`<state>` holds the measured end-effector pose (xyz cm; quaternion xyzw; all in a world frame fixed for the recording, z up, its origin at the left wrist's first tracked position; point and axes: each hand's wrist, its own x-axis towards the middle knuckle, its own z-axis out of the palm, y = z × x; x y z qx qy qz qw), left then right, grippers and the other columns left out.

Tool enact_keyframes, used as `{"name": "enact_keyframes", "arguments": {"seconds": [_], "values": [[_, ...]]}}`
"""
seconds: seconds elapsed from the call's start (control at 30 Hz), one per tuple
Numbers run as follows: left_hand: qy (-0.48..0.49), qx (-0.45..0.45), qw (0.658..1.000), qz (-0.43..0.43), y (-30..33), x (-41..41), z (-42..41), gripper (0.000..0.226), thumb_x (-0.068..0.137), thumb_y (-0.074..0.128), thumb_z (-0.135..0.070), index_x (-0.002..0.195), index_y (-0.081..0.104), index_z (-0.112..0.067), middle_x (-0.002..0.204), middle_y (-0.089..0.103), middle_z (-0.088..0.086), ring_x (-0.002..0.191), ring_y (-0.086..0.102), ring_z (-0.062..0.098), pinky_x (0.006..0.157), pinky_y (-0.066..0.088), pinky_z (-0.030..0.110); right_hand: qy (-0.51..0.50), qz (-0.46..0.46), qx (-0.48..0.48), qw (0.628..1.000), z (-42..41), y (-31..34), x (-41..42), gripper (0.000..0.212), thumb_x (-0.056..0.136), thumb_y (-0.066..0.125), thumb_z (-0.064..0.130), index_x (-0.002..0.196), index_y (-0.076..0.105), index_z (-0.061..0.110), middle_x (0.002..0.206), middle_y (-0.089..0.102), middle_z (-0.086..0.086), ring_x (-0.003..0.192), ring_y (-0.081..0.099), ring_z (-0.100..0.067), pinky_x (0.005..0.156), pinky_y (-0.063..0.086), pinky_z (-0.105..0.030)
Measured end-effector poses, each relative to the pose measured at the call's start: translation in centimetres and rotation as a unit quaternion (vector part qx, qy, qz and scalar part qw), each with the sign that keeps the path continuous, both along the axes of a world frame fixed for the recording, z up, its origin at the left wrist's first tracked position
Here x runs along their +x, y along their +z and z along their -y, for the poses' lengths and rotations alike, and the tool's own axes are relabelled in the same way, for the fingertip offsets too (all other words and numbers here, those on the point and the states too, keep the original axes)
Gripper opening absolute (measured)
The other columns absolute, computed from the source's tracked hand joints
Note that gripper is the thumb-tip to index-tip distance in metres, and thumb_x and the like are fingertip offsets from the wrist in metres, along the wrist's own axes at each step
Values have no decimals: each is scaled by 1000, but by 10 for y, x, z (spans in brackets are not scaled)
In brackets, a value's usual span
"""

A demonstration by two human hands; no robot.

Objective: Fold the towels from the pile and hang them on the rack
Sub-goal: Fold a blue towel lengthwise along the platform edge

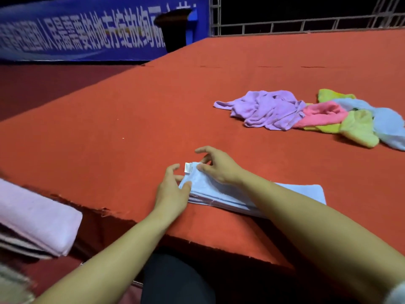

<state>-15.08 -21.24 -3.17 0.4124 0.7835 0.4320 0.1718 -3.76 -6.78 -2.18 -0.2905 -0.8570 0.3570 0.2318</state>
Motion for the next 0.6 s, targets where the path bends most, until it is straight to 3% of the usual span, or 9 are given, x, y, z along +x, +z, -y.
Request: {"name": "enact_keyframes", "arguments": {"seconds": [0.17, 0.3, 0.37, 0.43, 0.5, 0.6], "values": [[18, -23, 999, 13, -11, -13, 4, 47, 90, 64, -19, 133, 45, -20, 95, 62, -15, 99, 61, 18, 79, 37, 27, -6, 105, 59, 993, 13, -4, -10, 46, 90, 65, 26, 134, 51, 23, 107, 69, 3, 95, 63, -19, 87, 48, -34], [13, 5, 985, -172, -12, -4, 4, 35, 88, 58, -24, 123, 53, -28, 118, 57, -13, 110, 48, 20, 89, 40, 32, -49, 105, 129, 985, 24, 2, 15, 45, 91, 59, 29, 135, 51, 25, 115, 67, 8, 105, 58, -21, 89, 47, -38], [-46, 65, 961, -265, -7, 5, -4, 34, 86, 51, -29, 118, 59, -26, 124, 58, -10, 111, 47, 21, 92, 44, 37, -91, 89, 159, 979, 29, 7, 40, 41, 92, 57, 28, 132, 54, 25, 117, 67, 5, 104, 56, -24, 90, 46, -39], [-138, 86, 928, -336, 1, 14, -15, 41, 84, 42, -36, 119, 62, -27, 130, 59, -8, 118, 50, 22, 98, 42, 39, -122, 138, 206, 961, 36, 12, 70, 38, 94, 53, 33, 131, 55, 26, 121, 64, 3, 106, 55, -27, 90, 45, -40], [-233, 21, 890, -392, 6, 23, -26, 56, 86, 29, -49, 130, 58, -31, 142, 52, -8, 132, 46, 21, 110, 32, 40, -136, 233, 239, 933, 42, 12, 103, 42, 96, 46, 43, 135, 51, 30, 131, 57, 3, 117, 50, -27, 94, 41, -40], [-284, -150, 841, -434, 0, 18, -32, 78, 81, 3, -69, 150, 25, -41, 160, 23, -12, 149, 17, 14, 122, 7, 44, -122, 354, 205, 904, 44, 0, 152, 58, 97, 26, 60, 150, 28, 36, 156, 34, 5, 141, 31, -25, 113, 25, -44]]}}
